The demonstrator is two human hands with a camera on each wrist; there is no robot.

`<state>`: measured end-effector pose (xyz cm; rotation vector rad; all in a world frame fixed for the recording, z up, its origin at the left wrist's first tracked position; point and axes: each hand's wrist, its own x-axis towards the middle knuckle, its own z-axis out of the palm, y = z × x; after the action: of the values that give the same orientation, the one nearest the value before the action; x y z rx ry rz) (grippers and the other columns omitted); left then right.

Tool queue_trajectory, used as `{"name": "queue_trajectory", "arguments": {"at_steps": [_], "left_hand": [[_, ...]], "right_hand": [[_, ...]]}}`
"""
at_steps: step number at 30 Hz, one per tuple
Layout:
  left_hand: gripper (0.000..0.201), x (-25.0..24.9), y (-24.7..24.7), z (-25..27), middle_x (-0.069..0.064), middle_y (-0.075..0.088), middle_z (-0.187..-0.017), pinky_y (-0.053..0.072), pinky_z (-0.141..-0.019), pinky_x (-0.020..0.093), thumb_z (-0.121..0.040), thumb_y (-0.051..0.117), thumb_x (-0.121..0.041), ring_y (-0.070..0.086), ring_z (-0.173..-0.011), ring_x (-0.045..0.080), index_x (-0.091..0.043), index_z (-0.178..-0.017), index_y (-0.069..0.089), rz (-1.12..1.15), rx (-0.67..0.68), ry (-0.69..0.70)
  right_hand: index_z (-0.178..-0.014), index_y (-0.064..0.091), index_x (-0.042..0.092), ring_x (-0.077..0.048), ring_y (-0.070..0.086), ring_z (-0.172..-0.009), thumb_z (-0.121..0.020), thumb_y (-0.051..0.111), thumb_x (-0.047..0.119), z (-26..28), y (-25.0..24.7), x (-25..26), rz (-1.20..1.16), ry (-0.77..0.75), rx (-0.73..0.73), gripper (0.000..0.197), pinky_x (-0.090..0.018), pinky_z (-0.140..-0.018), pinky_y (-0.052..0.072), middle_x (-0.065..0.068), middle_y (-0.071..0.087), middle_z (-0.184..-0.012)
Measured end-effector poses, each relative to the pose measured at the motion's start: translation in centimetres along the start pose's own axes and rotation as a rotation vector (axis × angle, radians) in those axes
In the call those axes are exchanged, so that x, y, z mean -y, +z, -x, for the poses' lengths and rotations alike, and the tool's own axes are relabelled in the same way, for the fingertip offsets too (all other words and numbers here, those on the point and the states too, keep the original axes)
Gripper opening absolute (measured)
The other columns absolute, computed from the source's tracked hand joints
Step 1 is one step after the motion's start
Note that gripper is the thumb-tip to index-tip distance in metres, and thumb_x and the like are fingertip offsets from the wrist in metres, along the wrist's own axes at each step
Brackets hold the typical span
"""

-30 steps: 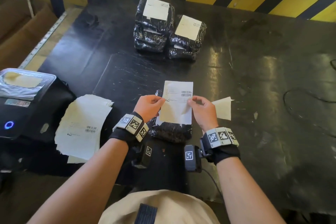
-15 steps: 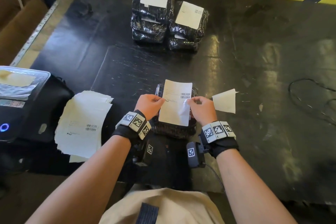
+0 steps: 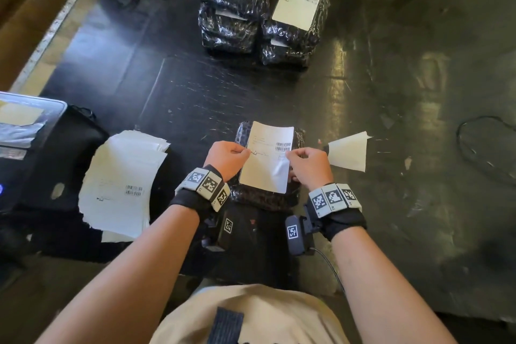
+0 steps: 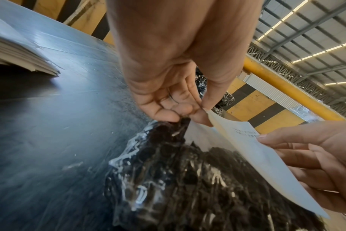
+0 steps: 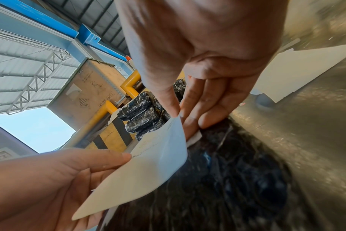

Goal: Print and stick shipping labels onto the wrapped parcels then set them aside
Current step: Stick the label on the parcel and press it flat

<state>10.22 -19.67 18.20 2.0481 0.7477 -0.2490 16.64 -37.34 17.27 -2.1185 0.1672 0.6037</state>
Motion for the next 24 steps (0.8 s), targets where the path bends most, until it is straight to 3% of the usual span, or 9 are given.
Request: {"name": "queue_trajectory", "arguments": {"at_steps": [11, 21, 24], "left_hand": [[0.024, 0.37, 0.27, -0.38, 0.006, 0.070, -0.093, 0.048, -0.062, 0.021, -0.094, 0.056, -0.026, 0.062, -0.076, 0.013, -0.009, -0.097, 0.073, -0.018, 0.006, -0.004], [0.026, 0.54, 0.26, -0.72, 0.006, 0.070, -0.097, 0.051, -0.070, 0.024, -0.094, 0.057, -0.027, 0.064, -0.085, 0.018, -0.008, -0.102, 0.072, -0.033, 0.013, -0.008], [0.025, 0.54, 0.30, -0.90, 0.006, 0.069, -0.094, 0.049, -0.064, 0.022, -0.094, 0.057, -0.026, 0.062, -0.080, 0.016, -0.008, -0.099, 0.073, -0.037, 0.021, -0.020]], "right_hand": [[-0.076, 0.064, 0.026, -0.017, 0.069, -0.079, -0.089, 0.064, 0.030, -0.32, 0.20, -0.40, -0.021, 0.025, 0.000, 0.014, -0.042, -0.080, 0.059, 0.009, 0.068, -0.082], [-0.075, 0.063, 0.026, -0.016, 0.068, -0.079, -0.089, 0.064, 0.031, -0.29, 0.45, -0.36, -0.013, 0.047, -0.013, 0.015, -0.041, -0.080, 0.059, 0.009, 0.067, -0.084], [-0.071, 0.063, 0.025, -0.017, 0.068, -0.077, -0.088, 0.064, 0.028, -0.26, 0.54, -0.27, -0.010, 0.057, -0.024, 0.017, -0.042, -0.079, 0.059, 0.011, 0.066, -0.078]]}}
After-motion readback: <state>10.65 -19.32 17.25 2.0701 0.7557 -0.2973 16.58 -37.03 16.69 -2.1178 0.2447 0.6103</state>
